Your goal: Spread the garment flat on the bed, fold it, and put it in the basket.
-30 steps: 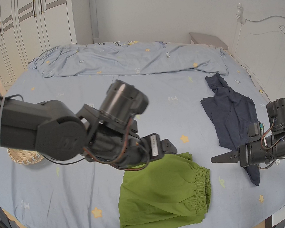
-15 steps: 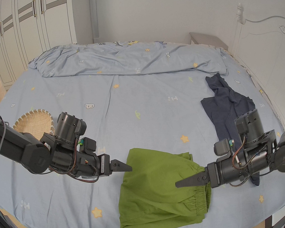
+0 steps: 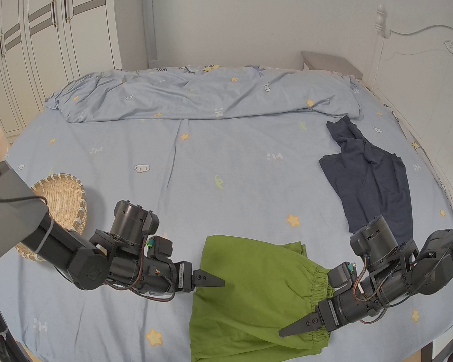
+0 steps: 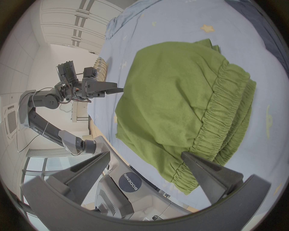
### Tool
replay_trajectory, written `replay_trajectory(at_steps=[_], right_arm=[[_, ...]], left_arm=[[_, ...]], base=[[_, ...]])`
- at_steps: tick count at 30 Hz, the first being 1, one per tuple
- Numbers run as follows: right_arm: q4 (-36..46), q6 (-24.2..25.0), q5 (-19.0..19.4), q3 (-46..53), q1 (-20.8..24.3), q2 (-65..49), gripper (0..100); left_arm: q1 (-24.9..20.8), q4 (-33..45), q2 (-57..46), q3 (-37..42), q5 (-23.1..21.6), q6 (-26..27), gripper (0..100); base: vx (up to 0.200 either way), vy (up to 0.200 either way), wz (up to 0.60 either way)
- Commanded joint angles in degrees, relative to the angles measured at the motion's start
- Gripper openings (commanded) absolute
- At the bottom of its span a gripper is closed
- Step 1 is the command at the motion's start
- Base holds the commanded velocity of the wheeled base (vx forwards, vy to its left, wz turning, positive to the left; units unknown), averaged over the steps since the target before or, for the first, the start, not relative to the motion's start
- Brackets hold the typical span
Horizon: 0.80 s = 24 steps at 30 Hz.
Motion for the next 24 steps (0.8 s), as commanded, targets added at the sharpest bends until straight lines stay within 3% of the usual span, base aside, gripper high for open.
replay_trajectory(at_steps=[1, 12, 24], right_arm=[[0.89, 0.03, 0.01, 0.24, -0.21, 1.06, 100], [0.98, -0.41, 0.01, 0.68, -2.93, 2.47, 100], [0.81, -1.2, 0.01, 0.77, -2.75, 2.38, 100]], left_arm=[[-1.34, -0.32, 2.88, -0.04, -0.54, 0.06, 100], [-2.13, -3.83, 5.34, 0.49, -1.33, 0.06, 100], [-6.52, -10.6, 8.42, 0.66, -1.24, -1.61, 100]], base=[[0.0, 0.0, 0.0], [0.0, 0.0, 0.0], [0.0, 0.0, 0.0]])
